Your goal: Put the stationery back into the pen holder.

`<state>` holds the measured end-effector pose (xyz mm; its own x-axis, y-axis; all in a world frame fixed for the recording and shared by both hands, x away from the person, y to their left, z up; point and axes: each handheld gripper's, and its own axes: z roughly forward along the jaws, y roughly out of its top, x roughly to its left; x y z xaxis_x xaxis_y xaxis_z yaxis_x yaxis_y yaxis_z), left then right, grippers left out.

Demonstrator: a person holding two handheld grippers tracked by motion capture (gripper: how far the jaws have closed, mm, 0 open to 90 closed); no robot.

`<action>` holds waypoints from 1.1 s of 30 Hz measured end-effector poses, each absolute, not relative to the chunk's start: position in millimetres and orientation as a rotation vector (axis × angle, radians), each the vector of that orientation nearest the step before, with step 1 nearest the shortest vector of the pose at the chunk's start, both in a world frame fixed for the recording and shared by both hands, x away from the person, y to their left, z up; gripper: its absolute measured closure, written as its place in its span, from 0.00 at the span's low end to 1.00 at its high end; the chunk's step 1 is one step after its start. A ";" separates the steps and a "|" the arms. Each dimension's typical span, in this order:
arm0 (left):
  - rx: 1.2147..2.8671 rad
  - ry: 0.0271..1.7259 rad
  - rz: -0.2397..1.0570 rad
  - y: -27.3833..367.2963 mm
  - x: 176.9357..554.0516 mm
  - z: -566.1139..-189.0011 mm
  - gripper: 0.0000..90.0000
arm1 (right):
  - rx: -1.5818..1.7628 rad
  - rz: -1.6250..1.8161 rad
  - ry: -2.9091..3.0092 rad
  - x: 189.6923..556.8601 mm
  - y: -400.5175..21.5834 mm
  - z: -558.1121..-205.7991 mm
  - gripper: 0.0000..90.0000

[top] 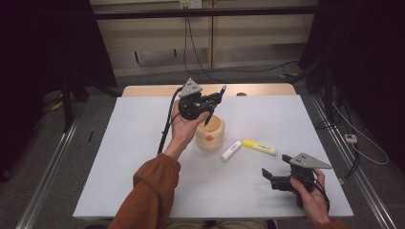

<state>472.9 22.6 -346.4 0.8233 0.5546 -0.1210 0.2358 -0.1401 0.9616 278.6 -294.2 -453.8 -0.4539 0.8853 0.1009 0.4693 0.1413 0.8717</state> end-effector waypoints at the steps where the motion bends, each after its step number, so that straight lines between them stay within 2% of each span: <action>1: 1.721 0.617 0.309 22.3 473.2 -347.9 0.89 | 1.295 1.256 1.983 278.5 -294.2 -453.7 0.04; 33: 1.764 0.642 0.288 24.6 474.3 -392.8 0.89 | 1.293 1.255 1.992 279.0 -293.1 -454.4 0.04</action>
<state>474.3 24.6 -392.8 0.8184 0.5589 -0.1334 0.2715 -0.1715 0.9470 279.0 -293.1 -454.4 -0.4584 0.8830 0.1004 0.4722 0.1463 0.8693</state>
